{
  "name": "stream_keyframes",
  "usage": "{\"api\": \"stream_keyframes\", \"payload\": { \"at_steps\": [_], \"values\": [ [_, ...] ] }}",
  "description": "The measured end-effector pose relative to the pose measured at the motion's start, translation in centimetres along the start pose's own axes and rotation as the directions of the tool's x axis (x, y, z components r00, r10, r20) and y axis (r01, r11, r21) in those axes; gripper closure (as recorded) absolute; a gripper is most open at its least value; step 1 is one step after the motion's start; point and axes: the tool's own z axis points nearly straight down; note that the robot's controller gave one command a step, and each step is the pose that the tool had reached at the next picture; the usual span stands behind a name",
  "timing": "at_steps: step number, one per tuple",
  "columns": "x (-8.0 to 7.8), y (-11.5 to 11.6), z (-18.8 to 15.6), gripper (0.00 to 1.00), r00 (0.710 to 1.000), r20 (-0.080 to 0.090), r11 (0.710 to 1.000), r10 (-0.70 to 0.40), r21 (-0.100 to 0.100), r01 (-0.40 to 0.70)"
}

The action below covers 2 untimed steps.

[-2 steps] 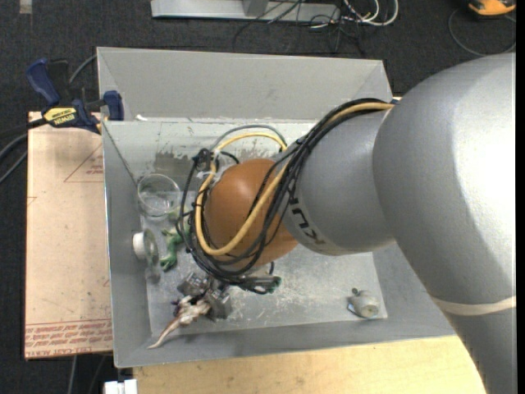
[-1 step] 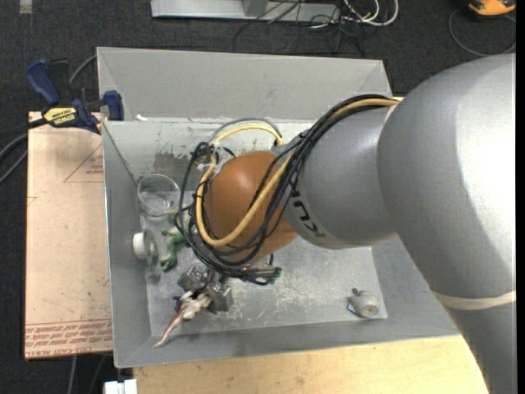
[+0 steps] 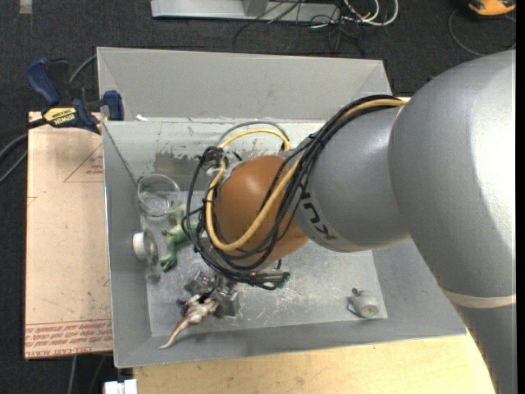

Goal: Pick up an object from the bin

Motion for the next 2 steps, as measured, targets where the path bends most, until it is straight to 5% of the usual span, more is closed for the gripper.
{"api": "stream_keyframes", "payload": {
  "at_steps": [2],
  "values": [
    [0.46,-0.63,0.62,1.0,0.999,0.002,0.999,-0.046,0.0,0.046]
  ]
}}
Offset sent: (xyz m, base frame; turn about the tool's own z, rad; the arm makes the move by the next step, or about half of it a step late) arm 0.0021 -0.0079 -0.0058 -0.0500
